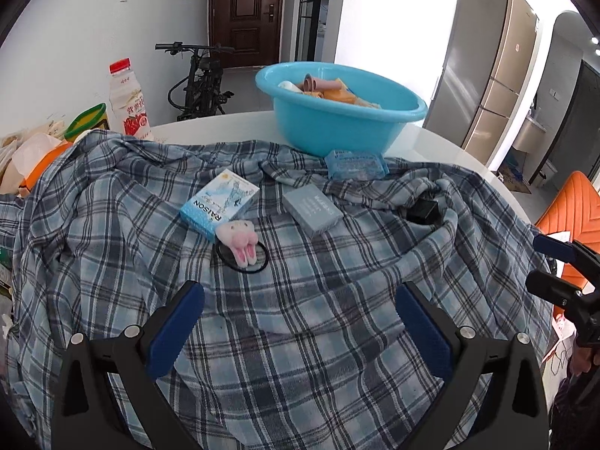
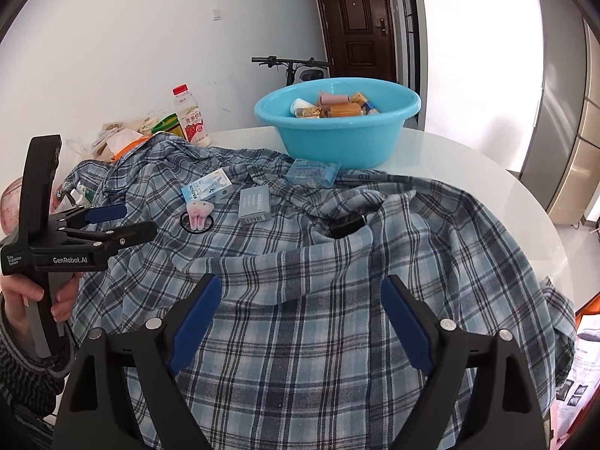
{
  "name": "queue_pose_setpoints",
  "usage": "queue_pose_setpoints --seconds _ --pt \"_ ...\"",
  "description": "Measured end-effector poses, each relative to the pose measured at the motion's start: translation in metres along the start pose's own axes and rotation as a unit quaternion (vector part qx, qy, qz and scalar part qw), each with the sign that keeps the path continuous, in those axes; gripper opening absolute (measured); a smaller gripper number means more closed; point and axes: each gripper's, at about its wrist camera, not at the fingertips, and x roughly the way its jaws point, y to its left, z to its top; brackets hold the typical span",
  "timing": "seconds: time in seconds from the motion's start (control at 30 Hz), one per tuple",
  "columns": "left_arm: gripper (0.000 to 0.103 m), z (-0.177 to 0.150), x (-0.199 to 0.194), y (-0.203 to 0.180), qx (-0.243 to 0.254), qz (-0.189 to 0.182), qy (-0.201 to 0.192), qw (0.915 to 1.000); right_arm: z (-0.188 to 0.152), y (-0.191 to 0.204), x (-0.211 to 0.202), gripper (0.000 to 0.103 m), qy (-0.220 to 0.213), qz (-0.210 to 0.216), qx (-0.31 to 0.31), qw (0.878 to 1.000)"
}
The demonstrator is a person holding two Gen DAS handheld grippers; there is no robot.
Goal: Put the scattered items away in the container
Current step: 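Withdraw both tools from the basin back over the plaid shirt, then move the right gripper over the black item on the shirt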
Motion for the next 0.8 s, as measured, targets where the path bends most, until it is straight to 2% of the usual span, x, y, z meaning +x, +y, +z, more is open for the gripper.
queue_pose_setpoints --seconds 0.2,0.43,0.8 --pt "0.103 -0.014 0.006 -0.004 0.015 0.008 0.006 0.9998 -0.012 -0.004 0.013 0.087 0.029 -0.001 0.007 1.000" --pt "0.103 -0.013 0.005 0.005 0.007 0.014 0.001 0.9999 -0.017 -0.008 0.020 0.087 0.042 -0.007 0.005 0.999" --pt "0.103 -0.010 0.015 0.016 0.005 0.016 0.018 0.9997 -0.020 -0.006 0.035 0.087 0.060 0.006 0.007 0.998"
